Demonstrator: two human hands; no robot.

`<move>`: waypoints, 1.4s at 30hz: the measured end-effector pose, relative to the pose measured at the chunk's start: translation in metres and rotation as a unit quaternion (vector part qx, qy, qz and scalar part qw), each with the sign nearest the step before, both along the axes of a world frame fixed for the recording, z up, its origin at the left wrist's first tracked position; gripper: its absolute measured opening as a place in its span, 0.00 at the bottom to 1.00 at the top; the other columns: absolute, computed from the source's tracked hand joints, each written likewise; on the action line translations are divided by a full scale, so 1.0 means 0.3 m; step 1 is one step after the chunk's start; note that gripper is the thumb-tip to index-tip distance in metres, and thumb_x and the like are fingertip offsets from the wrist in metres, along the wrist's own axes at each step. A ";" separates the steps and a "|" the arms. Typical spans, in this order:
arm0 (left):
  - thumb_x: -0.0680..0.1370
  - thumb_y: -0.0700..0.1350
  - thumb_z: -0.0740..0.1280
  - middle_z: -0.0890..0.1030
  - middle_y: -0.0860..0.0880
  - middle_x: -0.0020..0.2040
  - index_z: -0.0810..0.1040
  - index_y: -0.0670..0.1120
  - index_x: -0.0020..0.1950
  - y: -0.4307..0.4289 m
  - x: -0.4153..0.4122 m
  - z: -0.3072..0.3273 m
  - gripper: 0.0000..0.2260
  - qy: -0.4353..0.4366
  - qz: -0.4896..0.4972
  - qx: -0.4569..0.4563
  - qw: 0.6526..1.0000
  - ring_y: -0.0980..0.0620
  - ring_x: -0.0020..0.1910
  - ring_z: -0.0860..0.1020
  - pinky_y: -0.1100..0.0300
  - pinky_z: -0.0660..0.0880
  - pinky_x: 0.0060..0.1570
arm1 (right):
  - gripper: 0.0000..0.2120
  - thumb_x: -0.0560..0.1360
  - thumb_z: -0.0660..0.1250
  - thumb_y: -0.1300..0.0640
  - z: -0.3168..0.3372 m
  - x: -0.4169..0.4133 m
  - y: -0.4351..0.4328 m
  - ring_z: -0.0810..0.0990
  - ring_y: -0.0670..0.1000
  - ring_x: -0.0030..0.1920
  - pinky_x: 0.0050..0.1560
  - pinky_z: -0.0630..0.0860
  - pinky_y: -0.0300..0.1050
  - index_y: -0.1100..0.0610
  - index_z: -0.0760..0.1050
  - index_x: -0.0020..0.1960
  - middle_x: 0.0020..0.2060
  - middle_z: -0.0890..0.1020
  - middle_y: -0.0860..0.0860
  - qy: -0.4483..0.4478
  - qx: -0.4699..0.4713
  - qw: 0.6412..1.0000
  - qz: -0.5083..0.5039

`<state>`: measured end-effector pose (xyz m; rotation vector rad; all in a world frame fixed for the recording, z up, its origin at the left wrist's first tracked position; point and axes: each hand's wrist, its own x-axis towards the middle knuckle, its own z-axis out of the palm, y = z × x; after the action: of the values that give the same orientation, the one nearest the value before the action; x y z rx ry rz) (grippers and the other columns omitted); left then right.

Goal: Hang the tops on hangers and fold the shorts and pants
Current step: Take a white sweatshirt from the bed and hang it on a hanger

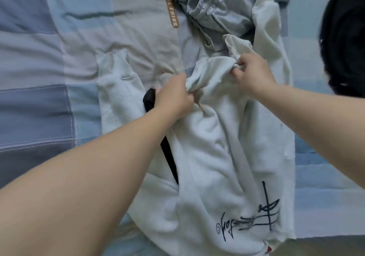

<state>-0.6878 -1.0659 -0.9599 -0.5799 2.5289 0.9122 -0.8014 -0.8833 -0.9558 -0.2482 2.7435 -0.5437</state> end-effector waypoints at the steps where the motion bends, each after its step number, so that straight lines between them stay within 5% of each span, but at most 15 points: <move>1: 0.76 0.45 0.65 0.77 0.47 0.53 0.73 0.46 0.55 0.022 0.048 0.052 0.09 -0.003 -0.002 0.015 1.000 0.43 0.53 0.76 0.50 0.69 0.53 | 0.08 0.78 0.65 0.56 0.045 0.033 0.033 0.75 0.62 0.57 0.55 0.73 0.55 0.62 0.77 0.51 0.54 0.78 0.61 0.002 -0.011 1.000 -0.002; 5: 0.75 0.49 0.69 0.77 0.48 0.47 0.73 0.45 0.47 0.182 0.274 0.254 0.10 -0.035 0.036 0.096 0.994 0.44 0.49 0.76 0.50 0.71 0.49 | 0.03 0.77 0.65 0.62 0.251 0.181 0.200 0.74 0.64 0.56 0.56 0.70 0.55 0.62 0.74 0.46 0.49 0.77 0.59 0.016 -0.058 0.996 0.068; 9: 0.76 0.48 0.69 0.80 0.47 0.50 0.76 0.43 0.53 0.383 0.450 0.476 0.11 -0.040 0.113 0.124 0.985 0.44 0.51 0.78 0.46 0.74 0.51 | 0.07 0.75 0.66 0.64 0.503 0.324 0.351 0.71 0.59 0.67 0.66 0.67 0.59 0.55 0.70 0.43 0.65 0.77 0.54 0.012 -0.129 0.989 0.071; 12: 0.76 0.49 0.69 0.81 0.49 0.51 0.77 0.45 0.56 0.532 0.536 0.676 0.12 -0.006 0.193 0.129 0.973 0.47 0.51 0.78 0.48 0.75 0.50 | 0.09 0.73 0.67 0.63 0.729 0.425 0.444 0.72 0.57 0.67 0.65 0.67 0.62 0.54 0.68 0.39 0.64 0.79 0.52 0.038 -0.181 0.979 0.083; 15: 0.76 0.46 0.71 0.81 0.51 0.54 0.78 0.48 0.59 0.660 0.584 0.876 0.12 0.058 0.242 0.136 0.959 0.51 0.52 0.78 0.65 0.73 0.44 | 0.03 0.72 0.65 0.63 0.973 0.521 0.534 0.79 0.52 0.52 0.54 0.75 0.53 0.58 0.74 0.40 0.48 0.84 0.54 -0.001 -0.279 0.957 0.075; 18: 0.74 0.44 0.72 0.80 0.46 0.56 0.79 0.46 0.58 0.758 0.617 1.058 0.13 0.132 0.261 0.146 0.945 0.47 0.58 0.77 0.52 0.75 0.58 | 0.05 0.71 0.63 0.61 1.207 0.597 0.639 0.75 0.53 0.37 0.38 0.71 0.47 0.60 0.78 0.40 0.36 0.80 0.55 -0.038 -0.331 0.938 0.092; 21: 0.72 0.47 0.73 0.75 0.48 0.64 0.74 0.45 0.68 0.836 0.644 1.243 0.25 0.187 0.248 0.123 0.942 0.48 0.65 0.73 0.48 0.71 0.66 | 0.09 0.71 0.63 0.64 1.408 0.654 0.753 0.65 0.59 0.32 0.31 0.63 0.52 0.69 0.71 0.36 0.29 0.70 0.63 -0.039 -0.345 0.930 0.122; 23: 0.72 0.48 0.73 0.76 0.51 0.64 0.72 0.44 0.65 0.877 0.657 1.362 0.24 0.224 0.215 0.145 0.939 0.50 0.65 0.74 0.48 0.72 0.64 | 0.12 0.71 0.63 0.65 1.524 0.690 0.816 0.61 0.55 0.31 0.30 0.59 0.52 0.70 0.65 0.34 0.27 0.64 0.61 -0.046 -0.363 0.921 0.135; 27: 0.71 0.45 0.72 0.78 0.60 0.42 0.67 0.47 0.47 0.942 0.651 1.578 0.15 0.281 0.114 0.231 0.925 0.59 0.39 0.76 0.59 0.74 0.38 | 0.15 0.72 0.62 0.67 1.722 0.748 0.908 0.58 0.54 0.31 0.30 0.56 0.47 0.66 0.59 0.32 0.28 0.59 0.59 -0.026 -0.421 0.897 0.130; 31: 0.74 0.48 0.70 0.79 0.56 0.43 0.73 0.55 0.53 0.994 0.611 1.770 0.11 0.323 0.035 0.232 0.917 0.56 0.39 0.77 0.63 0.73 0.38 | 0.14 0.73 0.61 0.69 1.897 0.719 0.968 0.58 0.56 0.32 0.32 0.57 0.46 0.65 0.60 0.31 0.29 0.60 0.57 0.027 -0.466 0.877 0.110; 33: 0.78 0.47 0.66 0.75 0.60 0.36 0.75 0.52 0.46 1.014 0.575 1.851 0.02 0.363 0.012 0.207 0.909 0.58 0.34 0.72 0.65 0.68 0.35 | 0.14 0.74 0.61 0.70 1.990 0.694 0.988 0.59 0.57 0.32 0.32 0.57 0.47 0.68 0.61 0.32 0.30 0.61 0.61 0.067 -0.471 0.871 0.120; 34: 0.80 0.45 0.64 0.73 0.60 0.34 0.74 0.49 0.43 1.025 0.555 1.891 0.05 0.389 0.012 0.193 0.901 0.59 0.33 0.70 0.65 0.66 0.35 | 0.13 0.74 0.62 0.70 2.037 0.684 0.995 0.59 0.55 0.32 0.32 0.58 0.47 0.69 0.62 0.32 0.30 0.62 0.61 0.089 -0.474 0.867 0.125; 39: 0.84 0.41 0.60 0.70 0.56 0.34 0.74 0.48 0.43 1.045 0.463 2.141 0.10 0.510 0.059 0.198 0.835 0.59 0.33 0.67 0.65 0.66 0.33 | 0.10 0.69 0.62 0.71 2.263 0.648 1.006 0.61 0.57 0.33 0.33 0.58 0.54 0.71 0.63 0.32 0.29 0.69 0.60 0.169 -0.489 0.843 0.146; 42: 0.83 0.39 0.58 0.72 0.56 0.36 0.74 0.41 0.47 1.048 0.404 2.296 0.08 0.569 0.076 0.196 0.795 0.61 0.35 0.68 0.69 0.68 0.36 | 0.11 0.66 0.62 0.72 2.404 0.638 1.013 0.65 0.51 0.34 0.34 0.59 0.47 0.67 0.60 0.31 0.34 0.75 0.65 0.205 -0.493 0.832 0.151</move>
<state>-0.5667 -0.7516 -0.2712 -0.0393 3.0591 2.3237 -0.6100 -0.5793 -0.2345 -1.1169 2.4028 -1.9490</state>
